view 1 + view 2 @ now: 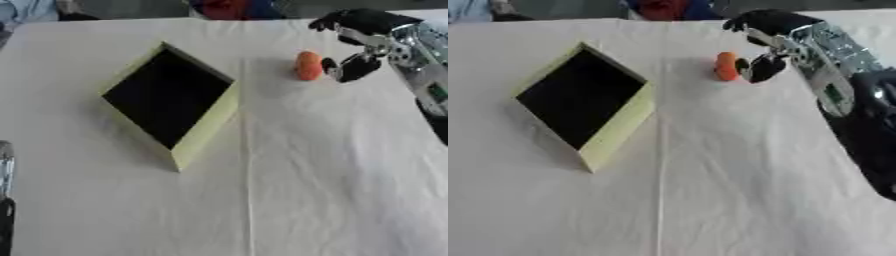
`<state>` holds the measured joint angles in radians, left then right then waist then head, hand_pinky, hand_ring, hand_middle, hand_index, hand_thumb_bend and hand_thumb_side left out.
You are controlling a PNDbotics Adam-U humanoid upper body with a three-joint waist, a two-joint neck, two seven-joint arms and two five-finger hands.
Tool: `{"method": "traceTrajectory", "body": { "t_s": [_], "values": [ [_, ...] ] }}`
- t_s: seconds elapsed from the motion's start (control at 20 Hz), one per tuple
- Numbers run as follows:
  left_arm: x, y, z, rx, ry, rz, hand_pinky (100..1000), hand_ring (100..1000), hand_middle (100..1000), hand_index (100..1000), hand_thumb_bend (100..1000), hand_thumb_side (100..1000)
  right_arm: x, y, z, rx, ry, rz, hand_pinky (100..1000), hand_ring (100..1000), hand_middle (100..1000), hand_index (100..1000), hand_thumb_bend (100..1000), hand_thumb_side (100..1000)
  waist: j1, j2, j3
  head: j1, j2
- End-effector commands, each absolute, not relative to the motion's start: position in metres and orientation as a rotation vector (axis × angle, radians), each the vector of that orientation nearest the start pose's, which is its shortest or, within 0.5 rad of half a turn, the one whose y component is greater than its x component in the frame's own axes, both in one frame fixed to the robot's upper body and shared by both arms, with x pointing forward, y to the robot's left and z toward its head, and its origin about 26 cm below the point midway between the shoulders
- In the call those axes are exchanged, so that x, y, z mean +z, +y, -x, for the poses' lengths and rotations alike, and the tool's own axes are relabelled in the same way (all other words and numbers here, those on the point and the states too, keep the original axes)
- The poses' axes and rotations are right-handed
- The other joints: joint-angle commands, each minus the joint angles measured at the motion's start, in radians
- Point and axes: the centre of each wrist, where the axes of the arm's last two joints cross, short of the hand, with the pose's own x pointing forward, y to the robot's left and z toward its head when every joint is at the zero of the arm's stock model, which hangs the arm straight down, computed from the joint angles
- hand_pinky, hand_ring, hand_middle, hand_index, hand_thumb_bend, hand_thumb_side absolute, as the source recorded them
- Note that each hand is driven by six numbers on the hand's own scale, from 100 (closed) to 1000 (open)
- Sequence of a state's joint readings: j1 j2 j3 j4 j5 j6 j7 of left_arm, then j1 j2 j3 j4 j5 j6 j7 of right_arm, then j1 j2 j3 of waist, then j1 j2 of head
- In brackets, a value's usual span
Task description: Pick up objects on the table and place them in the box.
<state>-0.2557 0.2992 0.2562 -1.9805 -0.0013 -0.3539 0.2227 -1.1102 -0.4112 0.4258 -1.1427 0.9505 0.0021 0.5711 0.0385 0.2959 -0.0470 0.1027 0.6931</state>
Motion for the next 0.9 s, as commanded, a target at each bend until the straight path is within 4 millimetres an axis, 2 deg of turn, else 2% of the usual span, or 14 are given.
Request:
{"method": "traceTrajectory", "body": {
  "t_s": [0.05,0.55,0.9],
  "values": [
    [0.207,0.325,-0.288,-0.069,3.527,0.631,617,699,722,770,100,590,0.284,-0.154,-0.462,1.814,-1.332,1.068,945,924,887,1000,100,100,-0.001,-0.015,0.005,-0.003,-0.002],
    [0.208,0.324,-0.289,-0.072,3.524,0.614,616,696,719,770,100,586,0.269,-0.157,-0.479,1.805,-1.247,1.073,979,955,899,1000,100,100,0.002,0.002,0.017,-0.013,-0.01],
    [0.208,0.323,-0.289,-0.068,3.528,0.602,616,694,718,768,100,587,0.264,-0.154,-0.483,1.79,-1.239,1.123,995,977,913,1000,100,100,0.008,0.012,0.022,-0.036,-0.021]
  ]
}}
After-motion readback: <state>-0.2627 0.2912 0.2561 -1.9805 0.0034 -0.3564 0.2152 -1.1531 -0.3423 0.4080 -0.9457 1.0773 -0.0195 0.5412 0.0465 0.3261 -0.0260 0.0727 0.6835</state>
